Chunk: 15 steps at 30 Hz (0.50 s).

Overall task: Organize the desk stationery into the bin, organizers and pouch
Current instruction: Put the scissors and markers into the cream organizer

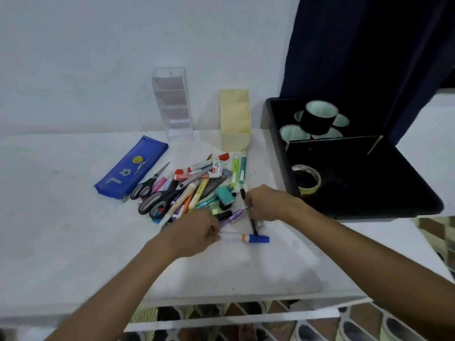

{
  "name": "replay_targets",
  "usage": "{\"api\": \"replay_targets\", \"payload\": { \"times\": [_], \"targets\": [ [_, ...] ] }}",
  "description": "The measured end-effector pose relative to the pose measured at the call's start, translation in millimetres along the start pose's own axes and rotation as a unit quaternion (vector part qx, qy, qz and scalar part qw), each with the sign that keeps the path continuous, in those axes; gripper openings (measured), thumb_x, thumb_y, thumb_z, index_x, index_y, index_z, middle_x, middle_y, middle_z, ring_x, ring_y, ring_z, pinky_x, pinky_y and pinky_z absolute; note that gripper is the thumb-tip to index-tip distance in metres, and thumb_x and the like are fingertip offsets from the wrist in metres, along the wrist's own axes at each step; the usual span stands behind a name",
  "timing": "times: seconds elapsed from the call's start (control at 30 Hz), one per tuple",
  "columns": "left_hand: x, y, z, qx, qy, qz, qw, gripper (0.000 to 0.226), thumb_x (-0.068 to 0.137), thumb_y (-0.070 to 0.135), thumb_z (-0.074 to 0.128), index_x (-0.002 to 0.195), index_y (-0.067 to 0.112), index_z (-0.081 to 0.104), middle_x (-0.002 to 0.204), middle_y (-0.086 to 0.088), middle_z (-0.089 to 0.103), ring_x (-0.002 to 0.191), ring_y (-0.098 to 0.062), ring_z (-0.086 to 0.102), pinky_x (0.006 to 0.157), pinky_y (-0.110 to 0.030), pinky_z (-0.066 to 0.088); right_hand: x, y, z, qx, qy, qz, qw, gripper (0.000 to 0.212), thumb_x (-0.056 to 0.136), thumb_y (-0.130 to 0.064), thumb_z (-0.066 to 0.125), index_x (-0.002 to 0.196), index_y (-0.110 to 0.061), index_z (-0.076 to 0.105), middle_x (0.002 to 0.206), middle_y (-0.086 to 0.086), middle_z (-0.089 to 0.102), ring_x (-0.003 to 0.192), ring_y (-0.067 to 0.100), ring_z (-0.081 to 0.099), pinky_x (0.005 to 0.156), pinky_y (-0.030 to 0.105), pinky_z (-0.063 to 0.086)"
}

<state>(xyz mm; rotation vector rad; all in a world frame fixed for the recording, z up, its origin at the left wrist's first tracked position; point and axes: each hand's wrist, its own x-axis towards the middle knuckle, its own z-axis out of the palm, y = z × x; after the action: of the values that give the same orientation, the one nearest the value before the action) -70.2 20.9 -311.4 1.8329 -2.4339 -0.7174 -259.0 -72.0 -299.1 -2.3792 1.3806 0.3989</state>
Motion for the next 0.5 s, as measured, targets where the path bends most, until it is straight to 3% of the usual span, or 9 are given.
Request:
{"api": "replay_targets", "payload": {
  "times": [0.17,0.27,0.33,0.5],
  "targets": [
    [-2,-29,-15,0.041,0.107,-0.029,0.993,0.016,0.091,0.025,0.057,0.105,0.021,0.062,0.101,0.003,0.057,0.095,-0.017,0.055,0.077,-0.032,0.048,-1,-20,3,0.017,0.071,0.033,0.997,0.026,0.087,-0.02,0.058,0.112,-0.012,0.06,0.114,0.008,0.051,0.096,0.027,0.058,0.068,0.029,0.044],
    [-3,-53,-31,0.059,0.147,-0.06,0.986,0.012,0.092,0.023,0.056,0.101,0.019,0.062,0.098,0.001,0.059,0.094,-0.02,0.056,0.078,-0.039,0.052,0,-36,10,0.074,0.107,-0.009,0.991,0.018,0.087,-0.019,0.058,0.101,-0.012,0.067,0.108,0.006,0.057,0.091,0.027,0.061,0.078,0.037,0.054],
    [-3,-71,-41,0.062,0.173,-0.079,0.98,0.012,0.091,0.023,0.057,0.101,0.019,0.062,0.097,-0.001,0.06,0.093,-0.021,0.056,0.077,-0.038,0.052,1,-43,14,0.083,0.102,-0.045,0.99,0.012,0.086,-0.019,0.058,0.09,-0.014,0.069,0.096,0.003,0.059,0.081,0.027,0.062,0.074,0.043,0.055],
    [3,-91,-52,0.035,0.217,-0.114,0.969,0.011,0.09,0.018,0.06,0.1,0.015,0.064,0.096,-0.005,0.061,0.088,-0.024,0.057,0.074,-0.039,0.051,0,-53,16,0.071,0.115,-0.15,0.979,0.008,0.085,-0.026,0.063,0.083,-0.018,0.064,0.085,-0.006,0.052,0.08,0.014,0.055,0.074,0.034,0.051]
  ]
}}
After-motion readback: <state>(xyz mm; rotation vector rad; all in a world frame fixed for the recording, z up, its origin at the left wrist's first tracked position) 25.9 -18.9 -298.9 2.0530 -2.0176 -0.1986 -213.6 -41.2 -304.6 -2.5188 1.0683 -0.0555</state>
